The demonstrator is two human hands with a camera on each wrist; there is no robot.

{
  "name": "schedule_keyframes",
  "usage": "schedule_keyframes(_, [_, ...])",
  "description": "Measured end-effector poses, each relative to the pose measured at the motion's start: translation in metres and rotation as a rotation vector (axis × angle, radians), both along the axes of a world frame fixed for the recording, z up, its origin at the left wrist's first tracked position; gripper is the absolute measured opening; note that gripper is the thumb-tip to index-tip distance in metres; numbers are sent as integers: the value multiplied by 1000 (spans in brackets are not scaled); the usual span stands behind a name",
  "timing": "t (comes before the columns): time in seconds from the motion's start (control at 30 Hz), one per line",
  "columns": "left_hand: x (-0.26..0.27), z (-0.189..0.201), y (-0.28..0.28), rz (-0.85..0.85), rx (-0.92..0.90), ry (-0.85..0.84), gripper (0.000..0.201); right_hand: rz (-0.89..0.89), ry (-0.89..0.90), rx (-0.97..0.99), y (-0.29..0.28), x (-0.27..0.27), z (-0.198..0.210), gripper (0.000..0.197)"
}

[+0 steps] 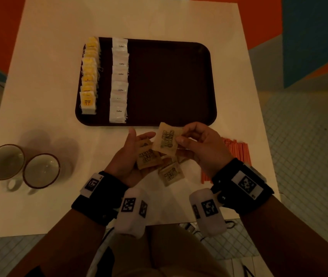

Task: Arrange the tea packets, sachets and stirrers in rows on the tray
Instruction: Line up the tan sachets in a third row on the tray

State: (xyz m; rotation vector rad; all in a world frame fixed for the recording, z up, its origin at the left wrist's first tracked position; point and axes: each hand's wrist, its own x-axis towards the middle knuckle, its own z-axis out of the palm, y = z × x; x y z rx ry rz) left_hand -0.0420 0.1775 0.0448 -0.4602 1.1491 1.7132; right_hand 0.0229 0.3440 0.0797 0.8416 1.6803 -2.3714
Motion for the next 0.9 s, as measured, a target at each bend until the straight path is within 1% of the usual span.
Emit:
schedule_keyframes(0.03, [-1, 1, 0, -19, 0, -20, 74, 28, 34, 95, 2, -1, 1, 16])
schedule_keyframes(0.1, [-3, 3, 0, -59, 9, -58, 76, 134, 111, 344, 6, -4, 3, 19])
schedule_keyframes(0.2, [0, 10, 3, -150, 31, -62, 74, 404, 207, 699, 4, -12, 8, 25])
schedule_keyframes(0.27, [5, 16, 7, -205, 64, -41, 74, 565, 273, 837, -8, -16, 7, 23])
schedule_keyframes(0.3, [7, 18, 9, -212, 86, -39, 75, 611, 325, 885, -15, -18, 4, 20])
schedule_keyframes(0.37, [8, 18, 11, -218, 102, -44, 79, 664, 403, 943, -26, -19, -3, 15])
schedule_keyframes(0.43, [8, 17, 10, -217, 93, -44, 82, 663, 402, 984, -30, -18, -10, 13])
schedule_keyframes(0.5, [8, 15, 7, -206, 64, -32, 80, 635, 385, 1010, -32, -15, -16, 19])
schedule_keyframes(0.53, [7, 13, 4, -200, 54, -26, 80, 656, 361, 1011, -33, -12, -19, 29])
schedule_keyframes(0.6, [6, 11, 0, -199, 42, -18, 82, 819, 286, 1022, -40, -5, -22, 64])
schedule_keyframes(0.63, [7, 10, -3, -212, 39, -22, 83, 903, 249, 1049, -43, -1, -24, 76])
schedule_keyframes(0.67, [9, 8, -4, -237, 30, -19, 82, 946, 225, 1086, -48, 3, -26, 78])
schedule_keyframes(0.7, [12, 6, -5, -262, 22, 0, 78, 949, 225, 1141, -53, 7, -31, 72])
schedule_keyframes(0.77, [22, -1, -7, -260, 4, 69, 60, 925, 221, 1265, -62, 12, -41, 59])
schedule_keyframes(0.8, [28, -4, -8, -237, -1, 96, 51, 924, 192, 1309, -66, 12, -46, 56])
schedule_keyframes(0.83, [34, -9, -9, -200, -6, 106, 47, 934, 164, 1327, -71, 13, -51, 54])
schedule_keyframes(0.9, [40, -15, -13, -146, 1, 85, 46, 967, 160, 1278, -72, 14, -56, 54])
